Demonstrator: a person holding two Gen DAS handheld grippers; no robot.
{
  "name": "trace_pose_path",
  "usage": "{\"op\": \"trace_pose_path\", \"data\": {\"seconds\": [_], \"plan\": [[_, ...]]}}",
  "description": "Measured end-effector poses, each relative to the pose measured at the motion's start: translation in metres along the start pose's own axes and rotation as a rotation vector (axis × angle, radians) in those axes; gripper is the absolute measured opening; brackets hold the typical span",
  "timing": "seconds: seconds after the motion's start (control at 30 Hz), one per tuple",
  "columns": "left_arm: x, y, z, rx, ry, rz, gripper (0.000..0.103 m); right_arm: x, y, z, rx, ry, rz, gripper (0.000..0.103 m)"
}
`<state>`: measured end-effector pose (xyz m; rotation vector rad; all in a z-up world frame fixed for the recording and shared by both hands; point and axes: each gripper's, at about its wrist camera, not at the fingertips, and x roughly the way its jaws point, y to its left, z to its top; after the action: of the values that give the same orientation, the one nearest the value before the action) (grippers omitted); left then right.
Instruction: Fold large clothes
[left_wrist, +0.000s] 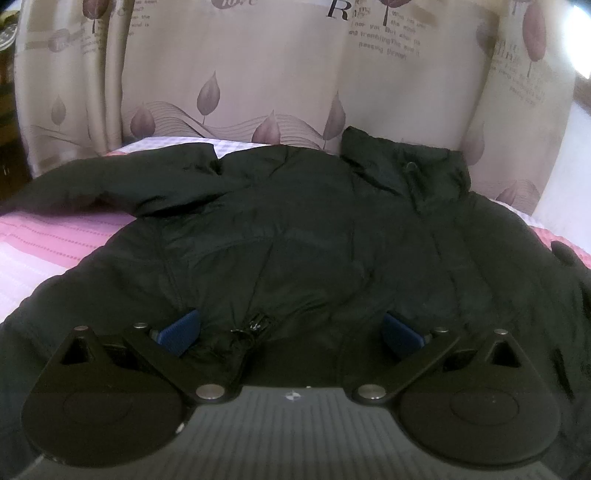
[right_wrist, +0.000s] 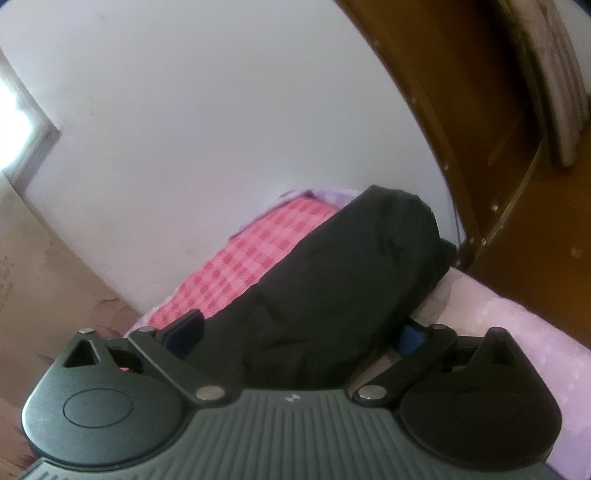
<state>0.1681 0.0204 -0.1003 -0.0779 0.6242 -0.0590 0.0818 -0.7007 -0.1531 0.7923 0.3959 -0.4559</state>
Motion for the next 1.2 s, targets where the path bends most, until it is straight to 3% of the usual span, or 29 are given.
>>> {"op": "trace_pose_path", "data": {"seconds": [0.03, 0.07, 0.1, 0.33, 0.67, 1.2], "plan": [[0.0, 0.0, 0.0, 0.003, 0.001, 0.002, 0.103, 0.003, -0.001, 0.001, 0.002, 0.012, -0.016, 0.051], [0.001, 0.0, 0.0, 0.005, 0.003, 0.003, 0.103, 0.007, -0.003, 0.002, 0.017, 0.039, -0.032, 0.017], [0.001, 0.0, 0.0, 0.006, 0.004, 0.004, 0.103, 0.009, -0.008, 0.002, 0.044, 0.05, -0.029, 0.015], [0.002, 0.0, -0.001, 0.009, 0.007, 0.006, 0.103, 0.01, 0.005, -0.002, -0.051, 0.028, -0.085, 0.014], [0.002, 0.0, -0.001, 0.009, 0.007, 0.006, 0.103, 0.007, 0.043, -0.021, -0.303, -0.022, -0.211, 0.014], [0.001, 0.001, -0.001, 0.003, 0.006, 0.0, 0.103, 0.011, 0.047, -0.019, -0.312, -0.008, -0.233, 0.014]]}}
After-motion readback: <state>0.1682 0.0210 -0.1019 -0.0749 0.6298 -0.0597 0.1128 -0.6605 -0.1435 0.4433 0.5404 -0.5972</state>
